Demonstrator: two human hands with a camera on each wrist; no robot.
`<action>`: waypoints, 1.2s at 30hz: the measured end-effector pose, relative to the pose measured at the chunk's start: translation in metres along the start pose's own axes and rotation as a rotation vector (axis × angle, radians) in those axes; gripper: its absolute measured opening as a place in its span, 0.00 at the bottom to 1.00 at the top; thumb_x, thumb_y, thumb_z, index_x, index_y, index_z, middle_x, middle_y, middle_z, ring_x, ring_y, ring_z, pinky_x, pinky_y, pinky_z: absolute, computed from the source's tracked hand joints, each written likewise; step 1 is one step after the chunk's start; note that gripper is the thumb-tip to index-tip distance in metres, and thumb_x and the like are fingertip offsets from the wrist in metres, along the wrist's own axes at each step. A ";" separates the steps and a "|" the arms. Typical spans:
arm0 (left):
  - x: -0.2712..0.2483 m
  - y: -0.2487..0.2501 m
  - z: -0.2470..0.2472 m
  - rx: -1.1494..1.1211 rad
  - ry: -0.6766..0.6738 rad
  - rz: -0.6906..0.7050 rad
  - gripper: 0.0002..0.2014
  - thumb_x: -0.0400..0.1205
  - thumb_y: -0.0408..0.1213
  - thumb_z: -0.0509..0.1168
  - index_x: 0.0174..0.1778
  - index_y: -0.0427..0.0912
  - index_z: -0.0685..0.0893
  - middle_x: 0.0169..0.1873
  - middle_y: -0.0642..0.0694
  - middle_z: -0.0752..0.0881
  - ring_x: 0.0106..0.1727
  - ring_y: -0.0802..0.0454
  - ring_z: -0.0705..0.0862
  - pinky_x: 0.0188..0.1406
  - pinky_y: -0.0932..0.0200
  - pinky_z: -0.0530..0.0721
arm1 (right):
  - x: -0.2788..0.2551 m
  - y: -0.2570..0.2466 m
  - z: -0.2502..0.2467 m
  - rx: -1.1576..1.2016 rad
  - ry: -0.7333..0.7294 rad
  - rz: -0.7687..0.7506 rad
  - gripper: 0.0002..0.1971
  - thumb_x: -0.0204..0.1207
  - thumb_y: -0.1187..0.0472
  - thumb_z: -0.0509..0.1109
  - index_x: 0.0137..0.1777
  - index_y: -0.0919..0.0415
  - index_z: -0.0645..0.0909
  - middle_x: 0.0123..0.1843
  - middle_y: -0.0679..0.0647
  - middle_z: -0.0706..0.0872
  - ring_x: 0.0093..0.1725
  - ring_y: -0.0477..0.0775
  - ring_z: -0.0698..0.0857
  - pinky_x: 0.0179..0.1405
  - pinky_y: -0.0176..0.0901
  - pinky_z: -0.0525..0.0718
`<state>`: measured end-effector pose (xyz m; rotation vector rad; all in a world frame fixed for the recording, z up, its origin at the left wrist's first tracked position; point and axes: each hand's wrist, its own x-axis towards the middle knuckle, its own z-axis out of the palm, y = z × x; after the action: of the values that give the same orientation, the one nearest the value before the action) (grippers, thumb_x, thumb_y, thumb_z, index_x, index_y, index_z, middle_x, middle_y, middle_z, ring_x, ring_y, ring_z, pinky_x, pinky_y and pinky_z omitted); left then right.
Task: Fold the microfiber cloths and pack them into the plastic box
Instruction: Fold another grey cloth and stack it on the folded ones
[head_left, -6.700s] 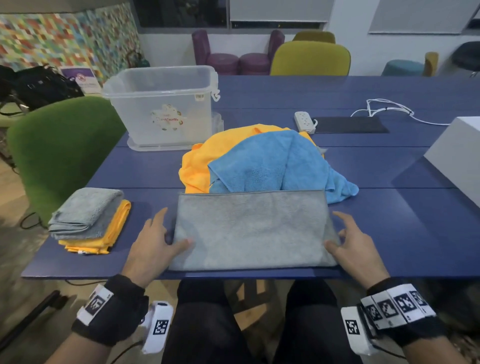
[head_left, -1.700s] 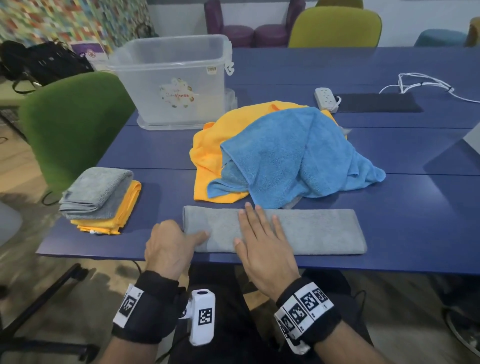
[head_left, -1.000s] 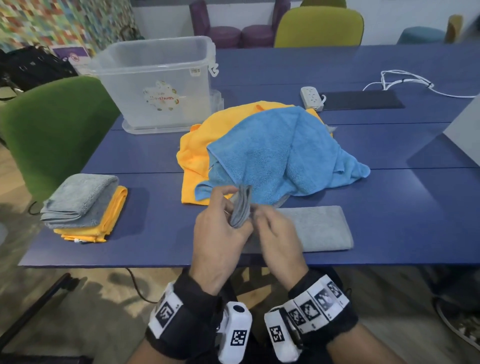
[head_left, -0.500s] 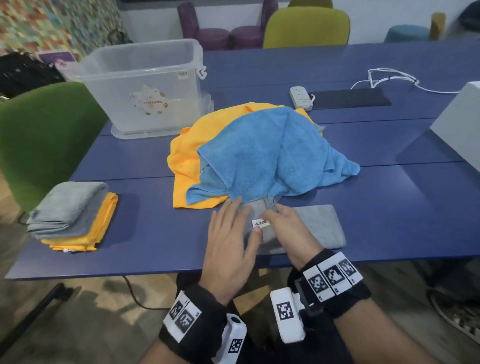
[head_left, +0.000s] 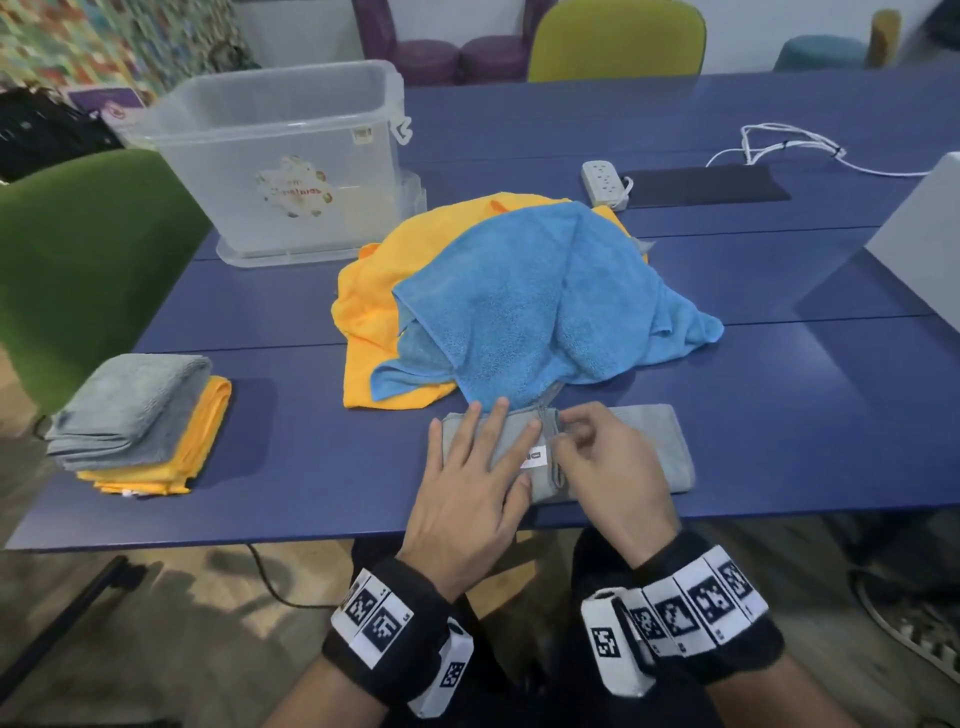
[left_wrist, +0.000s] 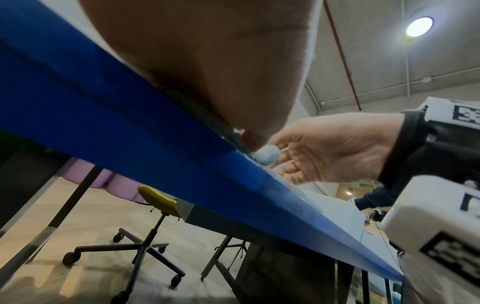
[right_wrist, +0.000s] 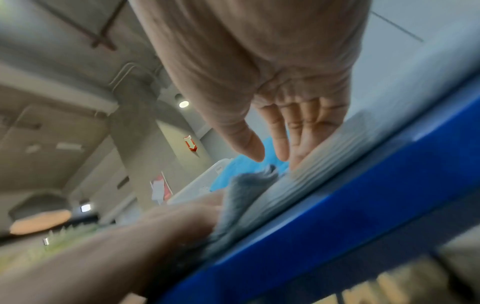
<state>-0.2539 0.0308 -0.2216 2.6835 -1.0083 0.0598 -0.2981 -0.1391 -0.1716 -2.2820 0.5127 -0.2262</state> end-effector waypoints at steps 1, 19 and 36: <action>0.000 0.001 0.000 0.017 -0.005 -0.004 0.28 0.92 0.52 0.44 0.90 0.63 0.52 0.91 0.49 0.50 0.92 0.43 0.46 0.87 0.30 0.47 | -0.002 0.003 -0.004 -0.137 0.066 -0.010 0.11 0.81 0.53 0.67 0.61 0.52 0.82 0.51 0.48 0.88 0.52 0.54 0.86 0.53 0.53 0.84; 0.006 0.014 -0.003 0.074 -0.032 -0.074 0.28 0.90 0.66 0.43 0.88 0.68 0.57 0.88 0.45 0.60 0.91 0.38 0.49 0.85 0.23 0.48 | 0.015 0.034 -0.053 -0.219 -0.025 0.431 0.23 0.75 0.42 0.71 0.54 0.64 0.79 0.55 0.62 0.86 0.55 0.67 0.84 0.50 0.54 0.81; 0.009 0.012 0.002 0.068 -0.045 -0.076 0.35 0.85 0.67 0.50 0.85 0.53 0.68 0.85 0.42 0.68 0.88 0.35 0.60 0.79 0.19 0.59 | 0.000 -0.045 -0.008 0.434 -0.043 -0.018 0.11 0.65 0.63 0.74 0.43 0.52 0.76 0.38 0.42 0.86 0.37 0.45 0.84 0.41 0.45 0.83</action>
<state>-0.2546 0.0156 -0.2194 2.7943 -0.9320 0.0196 -0.2873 -0.1165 -0.1335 -1.8652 0.3777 -0.2677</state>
